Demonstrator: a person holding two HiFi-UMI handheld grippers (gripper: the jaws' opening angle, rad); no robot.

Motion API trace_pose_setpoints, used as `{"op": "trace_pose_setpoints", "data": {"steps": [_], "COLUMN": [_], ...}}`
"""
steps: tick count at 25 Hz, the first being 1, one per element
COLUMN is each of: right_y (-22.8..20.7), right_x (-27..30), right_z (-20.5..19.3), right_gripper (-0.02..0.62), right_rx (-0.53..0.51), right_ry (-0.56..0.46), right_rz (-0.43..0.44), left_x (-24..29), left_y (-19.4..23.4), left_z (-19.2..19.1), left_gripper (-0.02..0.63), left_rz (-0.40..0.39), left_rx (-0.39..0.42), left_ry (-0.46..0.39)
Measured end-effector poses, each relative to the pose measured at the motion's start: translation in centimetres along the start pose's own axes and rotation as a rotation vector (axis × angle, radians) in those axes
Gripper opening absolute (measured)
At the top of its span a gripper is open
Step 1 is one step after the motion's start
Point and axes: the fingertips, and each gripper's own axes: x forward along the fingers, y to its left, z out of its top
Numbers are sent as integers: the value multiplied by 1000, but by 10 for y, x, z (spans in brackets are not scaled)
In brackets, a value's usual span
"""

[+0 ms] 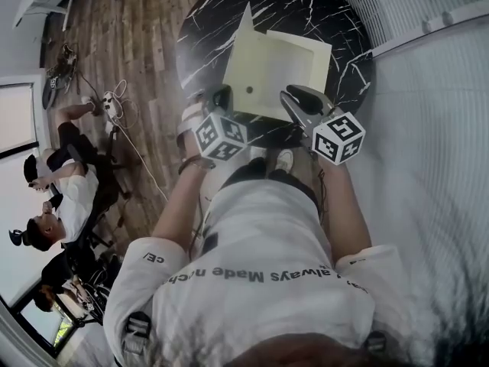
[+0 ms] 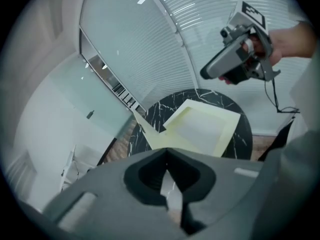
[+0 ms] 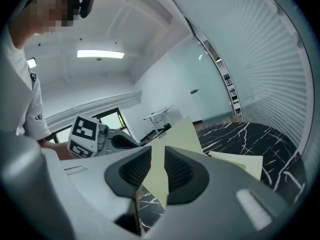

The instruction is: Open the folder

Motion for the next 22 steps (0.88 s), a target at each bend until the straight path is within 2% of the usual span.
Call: {"op": "trace_pose_setpoints", "data": {"steps": [4,10,16,19,22], "right_y": [14,19,20,21,23], "right_x": [-11,-26,-43,-51,-56], "right_z": [9,22,36,45,52], "right_gripper": [83,76,52,44,41], "right_rx": [-83,-139,-242,-300,-315], "right_ry": [14,4,-8,-8,-19], "right_rz": [-28,-82,-204,-279,-302], "left_x": [5,21,43,53,72], "left_y": [25,53,64,67,65], "left_z": [-31,-70,-103,-126,-150], "left_gripper": [2,2,2,2,2], "left_rz": [44,86,109,116,116], "left_rx": [2,10,31,45,64], "left_ry": [64,159,223,299,367]}}
